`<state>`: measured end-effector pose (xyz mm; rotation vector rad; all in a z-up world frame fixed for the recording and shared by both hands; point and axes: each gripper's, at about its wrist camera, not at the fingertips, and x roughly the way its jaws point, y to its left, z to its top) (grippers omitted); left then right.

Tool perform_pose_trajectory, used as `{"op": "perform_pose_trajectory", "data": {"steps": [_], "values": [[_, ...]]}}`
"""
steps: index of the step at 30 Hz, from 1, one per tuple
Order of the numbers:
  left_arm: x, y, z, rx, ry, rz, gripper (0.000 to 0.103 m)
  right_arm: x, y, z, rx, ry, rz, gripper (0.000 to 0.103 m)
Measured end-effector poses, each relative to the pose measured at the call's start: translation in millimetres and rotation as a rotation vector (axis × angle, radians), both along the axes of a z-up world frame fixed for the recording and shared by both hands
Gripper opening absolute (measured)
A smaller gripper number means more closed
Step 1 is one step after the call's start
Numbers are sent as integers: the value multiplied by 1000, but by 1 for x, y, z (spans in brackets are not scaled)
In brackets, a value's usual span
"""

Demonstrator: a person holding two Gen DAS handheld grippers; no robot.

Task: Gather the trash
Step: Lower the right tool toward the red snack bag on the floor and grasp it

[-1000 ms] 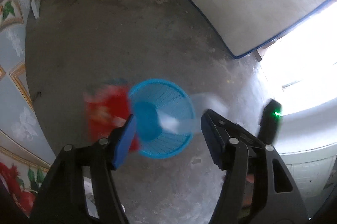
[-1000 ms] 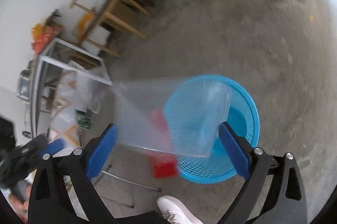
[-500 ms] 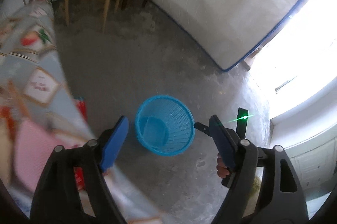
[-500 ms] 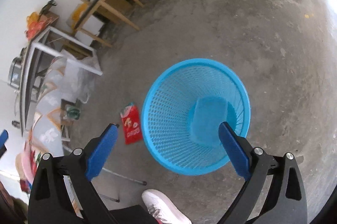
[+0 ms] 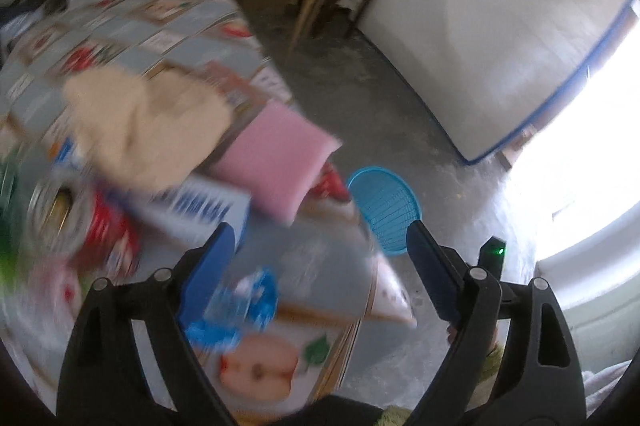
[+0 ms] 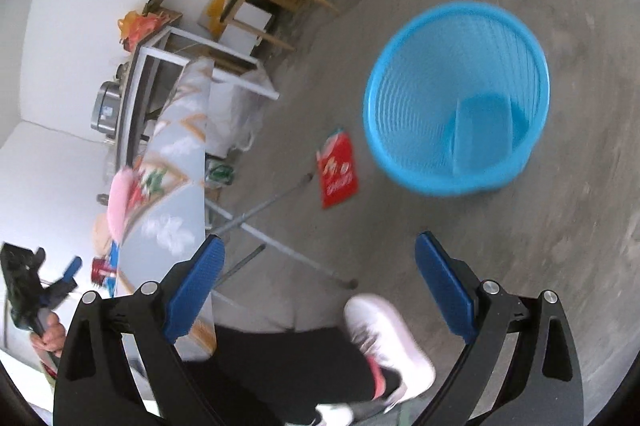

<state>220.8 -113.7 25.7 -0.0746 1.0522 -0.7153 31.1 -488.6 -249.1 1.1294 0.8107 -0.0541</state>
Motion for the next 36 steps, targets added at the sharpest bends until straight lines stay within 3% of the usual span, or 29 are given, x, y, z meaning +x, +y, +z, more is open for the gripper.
{"op": "perform_pose_trajectory", "data": {"steps": [4, 7, 13, 20, 28, 36], "values": [[-21, 29, -3, -51, 31, 67, 84, -1, 21, -28, 56, 20, 40, 94], [-35, 27, -7, -50, 37, 88, 85, 9, 34, -53, 108, 33, 60, 94], [-52, 42, -12, -56, 101, 96, 85, 53, 74, -132, 311, 84, 86, 90], [-53, 54, 2, 13, 18, 101, 85, 129, 117, -212, 462, 157, 85, 81], [-39, 90, 9, -70, 35, 179, 85, 230, 123, -270, 494, 186, 10, 73], [-23, 130, 18, -79, 37, 294, 85, 291, 106, -332, 607, 249, -59, 70]]}}
